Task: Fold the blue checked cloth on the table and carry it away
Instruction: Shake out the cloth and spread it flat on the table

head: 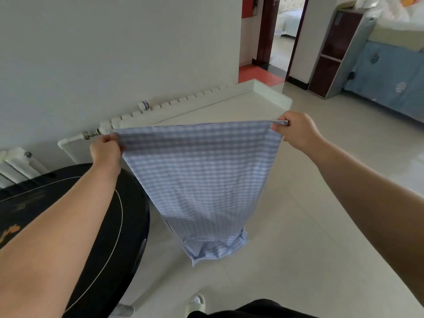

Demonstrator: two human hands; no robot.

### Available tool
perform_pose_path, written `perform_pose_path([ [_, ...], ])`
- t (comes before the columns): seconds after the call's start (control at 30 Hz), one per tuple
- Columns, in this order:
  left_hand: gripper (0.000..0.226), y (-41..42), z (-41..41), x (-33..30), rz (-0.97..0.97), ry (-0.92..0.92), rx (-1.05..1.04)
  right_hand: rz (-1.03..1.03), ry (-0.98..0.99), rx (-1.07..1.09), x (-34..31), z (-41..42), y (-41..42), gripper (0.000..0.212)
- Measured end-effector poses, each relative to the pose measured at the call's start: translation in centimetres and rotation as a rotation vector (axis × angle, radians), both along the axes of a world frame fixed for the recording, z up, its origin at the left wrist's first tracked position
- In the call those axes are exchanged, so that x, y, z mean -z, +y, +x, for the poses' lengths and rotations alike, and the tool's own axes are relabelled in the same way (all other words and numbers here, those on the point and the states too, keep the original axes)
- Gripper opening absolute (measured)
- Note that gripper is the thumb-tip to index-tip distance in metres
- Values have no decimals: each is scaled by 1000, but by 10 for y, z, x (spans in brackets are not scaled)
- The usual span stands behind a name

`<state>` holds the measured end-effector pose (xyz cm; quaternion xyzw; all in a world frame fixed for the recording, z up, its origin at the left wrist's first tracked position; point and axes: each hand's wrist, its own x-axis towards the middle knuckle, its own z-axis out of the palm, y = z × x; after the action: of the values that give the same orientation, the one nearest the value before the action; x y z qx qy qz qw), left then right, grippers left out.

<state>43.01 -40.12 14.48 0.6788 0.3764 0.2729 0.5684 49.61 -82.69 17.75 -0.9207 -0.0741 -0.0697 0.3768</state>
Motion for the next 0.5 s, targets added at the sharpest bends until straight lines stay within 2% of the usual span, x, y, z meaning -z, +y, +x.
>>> perform_pose_path([
  [0.07, 15, -5, 4, -16, 87, -137, -34, 90, -132, 90, -8, -1, 4, 17],
  [0.13, 17, -14, 9, -27, 203, -256, -23, 312, -263, 169, -14, -6, 9, 24],
  [0.17, 18, -17, 12, -29, 264, -229, 39, 420, -245, 183, -15, -7, 10, 28],
  [0.2, 15, -19, 14, -28, 286, -154, 141, 475, -147, 167, -13, -6, 7, 27],
  [0.23, 12, -15, 17, -24, 257, -51, 222, 437, -27, 135, -9, -5, 4, 23],
  [0.3, 19, -3, 22, -18, 162, 65, 209, 318, 94, 118, 6, -7, -4, 19],
  [0.43, 24, 2, 30, -20, -65, -54, 104, 430, 66, 159, 20, -13, 1, 18],
  [0.5, 28, 3, 36, -23, -214, -69, 65, 420, 92, 133, 19, -14, 3, 18],
])
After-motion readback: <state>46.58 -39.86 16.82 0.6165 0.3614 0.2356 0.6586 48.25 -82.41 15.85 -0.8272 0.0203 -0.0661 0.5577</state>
